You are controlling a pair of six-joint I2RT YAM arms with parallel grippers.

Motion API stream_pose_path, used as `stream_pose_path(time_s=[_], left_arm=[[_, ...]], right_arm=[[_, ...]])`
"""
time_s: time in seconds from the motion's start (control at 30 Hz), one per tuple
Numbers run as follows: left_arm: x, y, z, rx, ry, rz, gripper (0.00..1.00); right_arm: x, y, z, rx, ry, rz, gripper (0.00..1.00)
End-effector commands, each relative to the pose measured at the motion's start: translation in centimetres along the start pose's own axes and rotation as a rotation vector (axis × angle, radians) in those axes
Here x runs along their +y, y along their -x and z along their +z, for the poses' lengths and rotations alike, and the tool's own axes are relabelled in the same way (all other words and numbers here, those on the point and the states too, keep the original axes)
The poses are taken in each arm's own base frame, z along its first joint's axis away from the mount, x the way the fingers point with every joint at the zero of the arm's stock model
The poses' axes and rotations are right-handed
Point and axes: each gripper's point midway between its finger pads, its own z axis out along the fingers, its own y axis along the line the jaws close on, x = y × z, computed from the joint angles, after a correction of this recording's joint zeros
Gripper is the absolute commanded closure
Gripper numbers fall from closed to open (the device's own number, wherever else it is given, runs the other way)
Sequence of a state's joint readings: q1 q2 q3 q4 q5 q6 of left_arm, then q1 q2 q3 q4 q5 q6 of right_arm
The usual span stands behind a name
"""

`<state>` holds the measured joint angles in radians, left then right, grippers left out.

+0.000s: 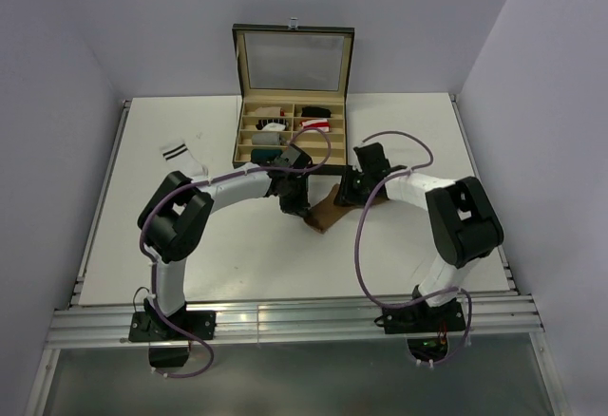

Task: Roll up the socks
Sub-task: Roll the sock at the center of the board.

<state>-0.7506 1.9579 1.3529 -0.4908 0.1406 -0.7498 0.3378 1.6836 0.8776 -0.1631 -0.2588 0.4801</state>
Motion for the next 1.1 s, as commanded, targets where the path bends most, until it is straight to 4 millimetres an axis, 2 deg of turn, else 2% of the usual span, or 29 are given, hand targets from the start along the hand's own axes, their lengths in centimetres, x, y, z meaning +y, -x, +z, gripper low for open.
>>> stream_pose_path(time_s=[0.0, 0.03, 0.1, 0.17, 0.2, 0.23, 0.27, 0.3, 0.33, 0.37, 0.4, 0.43, 0.47, 0.5, 0.57, 0.6, 0.67, 0.7, 0.77, 0.8, 0.83, 0.9, 1.03, 1.07], left_arm=[[-0.1, 0.3, -0.9, 0.0, 0.012, 0.058, 0.99], [0.1, 0.0, -0.9, 0.006, 0.016, 0.061, 1.0], [0.4, -0.2, -0.9, 0.01, 0.029, 0.066, 0.99], [0.6, -0.1, -0.9, 0.008, 0.035, 0.063, 1.0], [0.6, 0.0, -0.7, 0.006, 0.035, 0.059, 0.99], [0.6, 0.1, -0.6, 0.001, 0.039, 0.056, 1.0], [0.6, 0.2, -0.6, -0.001, 0.039, 0.053, 1.0], [0.6, 0.3, -0.4, -0.004, 0.039, 0.049, 0.99], [0.5, 0.5, -0.4, -0.011, 0.041, 0.042, 1.0], [0.5, 0.7, -0.3, -0.018, 0.041, 0.038, 0.99], [0.5, 0.7, -0.2, -0.018, 0.043, 0.036, 1.0], [0.3, 1.0, -0.3, -0.024, 0.041, 0.034, 1.0], [0.4, 1.1, -0.2, -0.028, 0.05, 0.033, 0.99], [0.4, 1.2, -0.3, -0.028, 0.053, 0.035, 1.0], [0.5, 1.4, -0.2, -0.032, 0.06, 0.032, 0.99], [0.5, 1.3, -0.2, -0.033, 0.061, 0.031, 0.99], [0.5, 1.3, -0.3, -0.034, 0.059, 0.027, 1.0], [0.5, 1.4, -0.3, -0.037, 0.062, 0.021, 0.99], [0.4, 1.4, -0.3, -0.036, 0.062, 0.019, 1.0], [0.3, 1.6, -0.3, -0.039, 0.063, 0.016, 0.99], [0.4, 1.7, -0.3, -0.041, 0.067, 0.012, 1.0], [0.3, 1.8, -0.4, -0.042, 0.07, 0.012, 1.0], [0.2, 2.0, -0.6, -0.041, 0.076, 0.017, 1.0], [0.2, 1.9, -0.5, -0.035, 0.079, 0.021, 0.99]], right_arm=[[-1.4, 1.0, 0.9, 0.007, -0.082, -0.017, 0.61], [-1.0, 1.8, 1.0, -0.006, -0.079, -0.022, 0.61], [-0.9, 2.2, 1.3, -0.006, -0.077, -0.03, 0.61], [0.0, 3.3, 0.9, -0.054, -0.039, -0.056, 0.61], [1.0, 4.2, -0.4, -0.103, -0.011, -0.07, 0.61], [1.0, 3.8, -0.9, -0.115, 0.001, -0.083, 0.61], [1.7, 4.5, -1.6, -0.159, 0.032, -0.102, 0.61], [2.7, 5.5, -3.6, -0.228, 0.058, -0.122, 0.61], [2.5, 4.8, -4.2, -0.241, 0.062, -0.141, 0.6], [2.8, 5.3, -5.1, -0.29, 0.069, -0.159, 0.6], [3.7, 5.9, -7.3, -0.363, 0.093, -0.173, 0.6], [3.1, 5.0, -7.8, -0.373, 0.086, -0.182, 0.6], [3.0, 5.1, -8.7, -0.416, 0.091, -0.187, 0.6], [2.8, 4.6, -10.4, -0.471, 0.091, -0.193, 0.6], [3.3, 5.4, -12.9, -0.594, 0.121, -0.212, 0.59], [4.2, 5.7, -15.7, -0.685, 0.165, -0.247, 0.57], [4.2, 4.9, -17.2, -0.744, 0.198, -0.281, 0.52], [4.9, 4.8, -19.2, -0.811, 0.234, -0.314, 0.5], [4.1, 4.0, -19.4, -0.845, 0.236, -0.281, 0.34], [3.7, 3.5, -19.7, -0.866, 0.255, -0.235, 0.29], [4.1, 3.1, -19.7, -0.867, 0.285, -0.258, 0.2], [4.4, 2.5, -19.7, -0.862, 0.309, -0.299, 0.18], [5.7, 1.1, -18.0, -0.741, 0.364, -0.385, 0.18], [5.6, 0.9, -17.1, -0.71, 0.348, -0.402, 0.18]])
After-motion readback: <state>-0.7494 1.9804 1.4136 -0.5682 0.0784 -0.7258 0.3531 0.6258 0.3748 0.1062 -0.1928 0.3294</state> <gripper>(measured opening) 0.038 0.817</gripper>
